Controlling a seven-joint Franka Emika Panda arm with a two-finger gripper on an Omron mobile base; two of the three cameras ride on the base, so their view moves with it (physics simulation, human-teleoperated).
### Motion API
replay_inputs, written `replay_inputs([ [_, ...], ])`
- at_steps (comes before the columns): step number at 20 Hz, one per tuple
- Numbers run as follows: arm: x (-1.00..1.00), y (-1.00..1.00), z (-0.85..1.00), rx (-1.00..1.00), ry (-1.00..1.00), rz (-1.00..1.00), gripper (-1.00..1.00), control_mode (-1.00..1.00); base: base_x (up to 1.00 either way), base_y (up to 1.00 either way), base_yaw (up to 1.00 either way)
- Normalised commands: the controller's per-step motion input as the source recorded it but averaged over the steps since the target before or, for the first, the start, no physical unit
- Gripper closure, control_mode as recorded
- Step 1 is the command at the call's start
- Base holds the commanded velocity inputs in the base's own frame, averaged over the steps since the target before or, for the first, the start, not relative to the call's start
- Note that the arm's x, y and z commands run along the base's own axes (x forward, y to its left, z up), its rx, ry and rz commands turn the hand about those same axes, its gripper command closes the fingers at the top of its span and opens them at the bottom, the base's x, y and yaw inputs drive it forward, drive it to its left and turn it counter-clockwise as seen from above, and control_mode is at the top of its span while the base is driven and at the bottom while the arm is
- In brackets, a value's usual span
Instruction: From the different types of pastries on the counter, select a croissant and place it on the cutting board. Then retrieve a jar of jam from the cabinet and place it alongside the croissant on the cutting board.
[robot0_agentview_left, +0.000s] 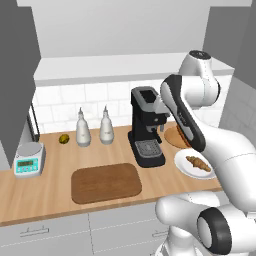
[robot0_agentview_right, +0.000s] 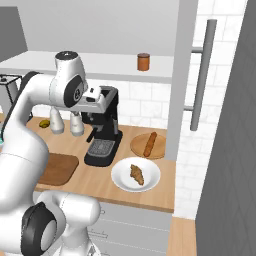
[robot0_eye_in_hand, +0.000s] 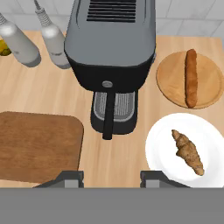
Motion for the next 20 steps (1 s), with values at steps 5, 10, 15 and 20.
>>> replay_inputs([
  [5,0.0,0.0,0.0,0.0,-0.01,0.0,-1.0,-1.0,0.0,0.0,0.0],
  [10,-0.01,-0.11,0.0,0.0,0.0,0.0,-1.0,-1.0,0.0,0.0,0.0],
  [15,-0.01,-0.3,0.0,0.0,0.0,0.0,-1.0,-1.0,0.0,0.0,0.0],
  [20,0.0,-0.37,-0.01,0.0,0.0,0.0,-1.0,-1.0,0.0,0.0,0.0],
])
